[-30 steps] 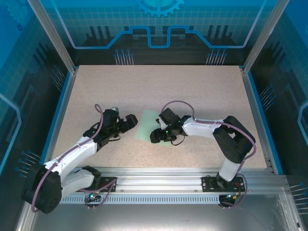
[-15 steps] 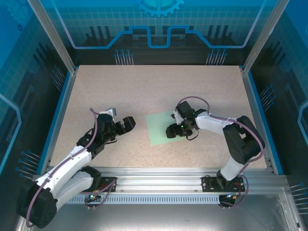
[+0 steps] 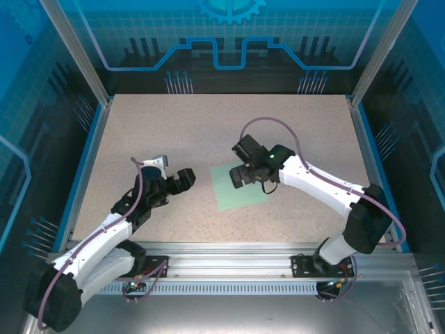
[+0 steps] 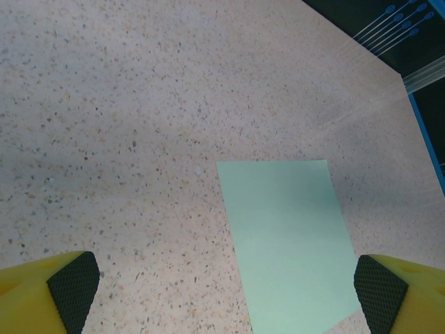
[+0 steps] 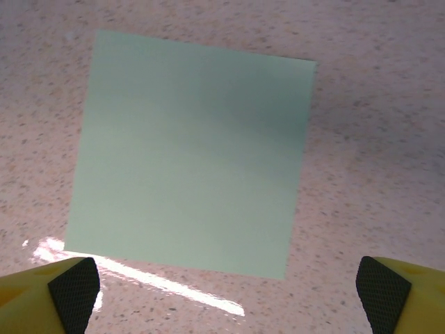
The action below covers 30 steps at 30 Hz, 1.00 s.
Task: Fold a paper plane with a square sheet of paper (pick it up from the middle)
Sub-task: Move the square sheet of paper to the center of the table.
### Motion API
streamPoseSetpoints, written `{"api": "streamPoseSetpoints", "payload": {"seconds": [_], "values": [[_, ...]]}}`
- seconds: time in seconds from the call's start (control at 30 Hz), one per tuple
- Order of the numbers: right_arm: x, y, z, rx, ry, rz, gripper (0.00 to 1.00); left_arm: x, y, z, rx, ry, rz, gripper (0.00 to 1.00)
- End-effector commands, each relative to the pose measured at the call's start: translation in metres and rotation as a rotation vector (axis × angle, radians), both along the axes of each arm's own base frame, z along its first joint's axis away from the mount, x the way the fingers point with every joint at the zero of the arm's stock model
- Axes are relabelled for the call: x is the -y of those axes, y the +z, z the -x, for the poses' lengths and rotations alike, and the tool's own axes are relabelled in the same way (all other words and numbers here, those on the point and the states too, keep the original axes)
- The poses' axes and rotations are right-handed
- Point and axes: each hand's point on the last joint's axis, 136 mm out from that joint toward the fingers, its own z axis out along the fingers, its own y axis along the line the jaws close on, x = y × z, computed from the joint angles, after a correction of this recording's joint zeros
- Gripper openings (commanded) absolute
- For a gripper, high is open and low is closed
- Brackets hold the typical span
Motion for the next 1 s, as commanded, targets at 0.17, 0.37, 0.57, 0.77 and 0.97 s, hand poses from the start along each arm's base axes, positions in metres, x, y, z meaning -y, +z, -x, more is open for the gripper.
{"api": "streamPoseSetpoints", "payload": {"seconds": [0.17, 0.37, 0.57, 0.77, 0.97], "values": [[0.021, -0.008, -0.008, 0.05, -0.152, -0.093, 0.99, -0.019, 0.011, -0.01, 0.078, 0.123, 0.014, 0.98], [-0.004, -0.053, 0.0, -0.184, -0.168, -0.158, 0.99, -0.014, 0.001, -0.003, 0.006, 0.07, -0.021, 0.98], [-0.013, -0.084, 0.003, -0.299, -0.239, -0.045, 0.92, -0.014, -0.018, -0.002, -0.065, 0.07, -0.04, 0.98], [-0.035, -0.104, -0.001, -0.366, -0.235, -0.008, 0.92, -0.01, -0.035, -0.002, -0.143, 0.056, -0.046, 0.98], [-0.063, -0.111, -0.008, -0.386, -0.082, 0.002, 0.93, -0.003, -0.044, -0.003, -0.169, 0.018, -0.046, 0.98]]}}
